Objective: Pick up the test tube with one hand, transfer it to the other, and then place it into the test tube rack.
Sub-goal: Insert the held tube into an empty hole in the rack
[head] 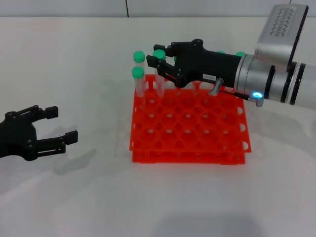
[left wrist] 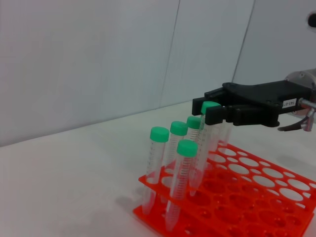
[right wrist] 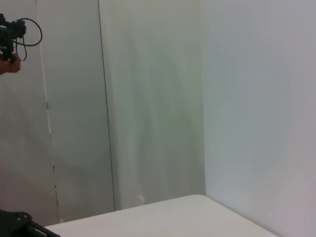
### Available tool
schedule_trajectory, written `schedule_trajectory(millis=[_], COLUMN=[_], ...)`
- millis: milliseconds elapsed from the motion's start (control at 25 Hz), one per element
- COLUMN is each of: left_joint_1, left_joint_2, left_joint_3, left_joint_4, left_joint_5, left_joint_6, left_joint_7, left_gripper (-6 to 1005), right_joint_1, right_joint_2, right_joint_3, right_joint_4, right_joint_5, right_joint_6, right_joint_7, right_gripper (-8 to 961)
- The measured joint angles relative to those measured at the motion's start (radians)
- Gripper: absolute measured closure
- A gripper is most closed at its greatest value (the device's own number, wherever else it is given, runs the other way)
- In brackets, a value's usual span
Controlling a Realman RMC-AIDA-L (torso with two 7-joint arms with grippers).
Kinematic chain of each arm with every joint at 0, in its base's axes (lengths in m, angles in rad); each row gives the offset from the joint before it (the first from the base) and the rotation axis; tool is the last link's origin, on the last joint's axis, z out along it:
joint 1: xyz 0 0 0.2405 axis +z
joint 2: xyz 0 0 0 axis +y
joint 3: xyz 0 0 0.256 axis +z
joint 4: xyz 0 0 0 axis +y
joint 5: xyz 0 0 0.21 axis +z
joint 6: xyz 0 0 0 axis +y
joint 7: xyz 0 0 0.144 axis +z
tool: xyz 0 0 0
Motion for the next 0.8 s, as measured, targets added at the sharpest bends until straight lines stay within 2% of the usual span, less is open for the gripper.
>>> schedule_trajectory(millis=[800], left_joint_1=[-0.022], left_joint_2=[0.0], left_joint_3=[0.0], left_joint_4=[-0.016], left_joint_5=[0.015], left_joint_6=[-0.015], left_joint_7=[0.0], left_gripper=[105], right_joint_1=[-0.007], right_joint_2=[0.0], right_joint_3=[-0.115], right_joint_4=[0.021], right_joint_5=[0.139], right_joint_6=[0.046], right_joint_7=[-0.063], right_gripper=[695])
